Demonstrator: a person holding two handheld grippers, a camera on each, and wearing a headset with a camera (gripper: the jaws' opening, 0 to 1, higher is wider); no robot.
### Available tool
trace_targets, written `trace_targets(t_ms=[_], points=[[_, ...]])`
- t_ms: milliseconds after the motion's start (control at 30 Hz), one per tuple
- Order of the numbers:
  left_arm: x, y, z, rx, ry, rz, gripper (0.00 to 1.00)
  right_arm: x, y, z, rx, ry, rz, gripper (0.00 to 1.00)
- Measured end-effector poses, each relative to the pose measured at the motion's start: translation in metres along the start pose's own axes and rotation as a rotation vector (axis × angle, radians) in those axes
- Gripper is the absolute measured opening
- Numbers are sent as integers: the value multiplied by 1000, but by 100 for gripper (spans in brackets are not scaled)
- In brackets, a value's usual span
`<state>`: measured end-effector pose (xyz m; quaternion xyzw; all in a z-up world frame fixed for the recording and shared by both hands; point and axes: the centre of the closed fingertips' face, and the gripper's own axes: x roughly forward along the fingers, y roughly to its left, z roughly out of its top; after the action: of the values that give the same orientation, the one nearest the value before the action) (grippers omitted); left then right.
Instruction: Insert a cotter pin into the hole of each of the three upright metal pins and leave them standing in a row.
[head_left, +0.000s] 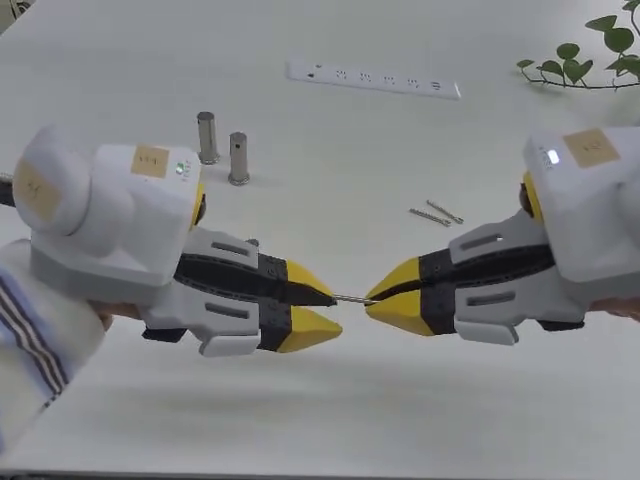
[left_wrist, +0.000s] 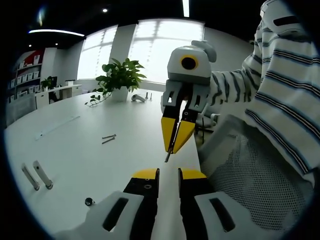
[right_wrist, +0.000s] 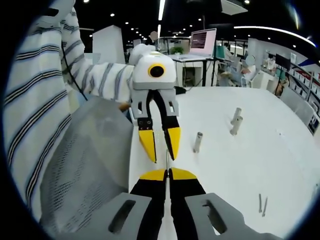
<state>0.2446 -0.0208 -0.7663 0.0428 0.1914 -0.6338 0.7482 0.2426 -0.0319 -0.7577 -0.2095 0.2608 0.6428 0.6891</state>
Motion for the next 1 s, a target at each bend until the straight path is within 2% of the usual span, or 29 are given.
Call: trace_targets(t_ms=[267, 467, 600, 733, 800, 1000], points=[[-9, 2, -16, -27, 29, 4, 18, 2, -5, -6, 28, 9, -25, 2], [-20, 6, -32, -56, 63, 9, 29, 3, -6, -9, 54, 9, -40, 2], [-28, 19, -44, -67, 88, 58, 35, 4, -6, -12, 69, 12, -45, 2], [-34, 32, -53, -88, 95, 96, 39, 5, -7, -13, 77, 16, -50, 2], [-36, 39, -63, -112, 125, 119, 42, 6, -7, -13, 80, 17, -52, 2], [-39, 53, -74, -119, 151, 156, 42, 8, -7, -14, 95, 16, -56, 2]])
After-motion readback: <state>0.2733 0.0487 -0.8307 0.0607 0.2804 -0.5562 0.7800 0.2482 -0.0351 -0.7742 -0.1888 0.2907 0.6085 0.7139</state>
